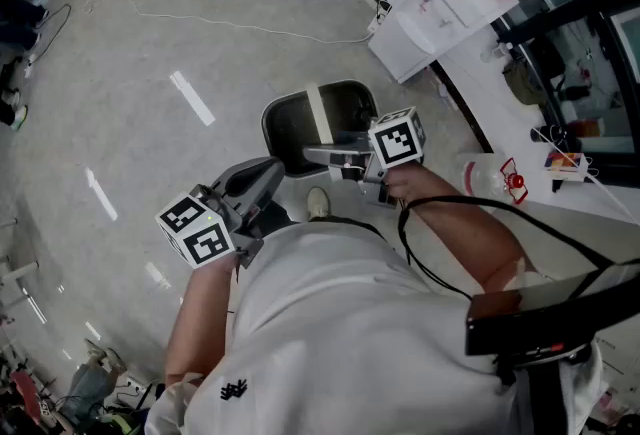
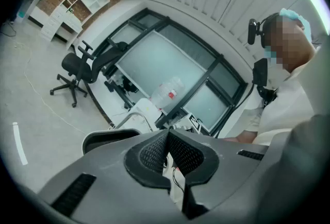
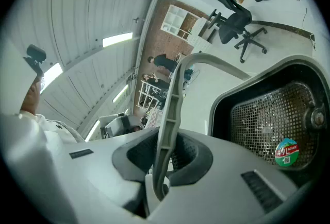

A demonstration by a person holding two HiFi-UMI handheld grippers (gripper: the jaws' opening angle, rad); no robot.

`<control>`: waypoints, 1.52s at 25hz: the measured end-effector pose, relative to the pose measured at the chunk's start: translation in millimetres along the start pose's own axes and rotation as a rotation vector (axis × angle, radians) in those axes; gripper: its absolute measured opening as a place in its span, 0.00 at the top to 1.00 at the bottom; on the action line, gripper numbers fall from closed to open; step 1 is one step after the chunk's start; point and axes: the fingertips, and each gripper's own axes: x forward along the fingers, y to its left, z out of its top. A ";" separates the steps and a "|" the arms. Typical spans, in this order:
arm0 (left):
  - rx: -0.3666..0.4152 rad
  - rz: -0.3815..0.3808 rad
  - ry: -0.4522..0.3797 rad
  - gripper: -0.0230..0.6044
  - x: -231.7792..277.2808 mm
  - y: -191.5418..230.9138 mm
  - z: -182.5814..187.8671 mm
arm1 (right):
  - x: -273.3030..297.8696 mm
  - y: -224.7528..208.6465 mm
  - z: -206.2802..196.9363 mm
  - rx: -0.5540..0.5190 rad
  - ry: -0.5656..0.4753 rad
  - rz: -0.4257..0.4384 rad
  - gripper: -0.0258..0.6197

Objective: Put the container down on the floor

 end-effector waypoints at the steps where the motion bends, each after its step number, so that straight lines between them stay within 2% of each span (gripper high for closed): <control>1: -0.009 0.002 0.008 0.95 0.4 -4.3 -3.8 | -1.8 -0.6 -2.2 0.003 0.001 -0.005 0.90; 5: -0.028 0.017 0.022 0.95 -5.8 -14.5 -12.8 | -6.4 -2.9 -8.0 0.031 0.006 -0.002 0.90; 10: -0.056 0.082 -0.022 0.95 -22.0 0.3 -5.9 | 6.7 -9.0 3.4 0.031 0.012 0.043 0.90; 15: -0.085 0.102 -0.058 0.95 -41.2 36.1 11.5 | 47.0 -17.4 23.8 0.055 0.042 0.068 0.90; 19: -0.101 0.098 -0.088 0.95 -67.6 78.1 37.2 | 97.0 -30.1 49.8 0.041 0.084 0.055 0.90; 23: -0.123 0.089 -0.114 0.95 -100.4 127.5 79.5 | 157.2 -38.4 92.0 0.056 0.105 0.040 0.90; 29: -0.120 0.091 -0.111 0.95 -144.1 214.1 141.0 | 255.8 -72.4 184.2 0.072 0.091 0.067 0.90; 35: -0.130 0.140 -0.159 0.95 -187.9 280.8 183.1 | 351.8 -108.7 260.3 0.066 0.102 0.108 0.90; 38: -0.165 0.183 -0.200 0.95 -203.0 322.4 200.6 | 406.9 -133.7 297.3 0.084 0.121 0.137 0.90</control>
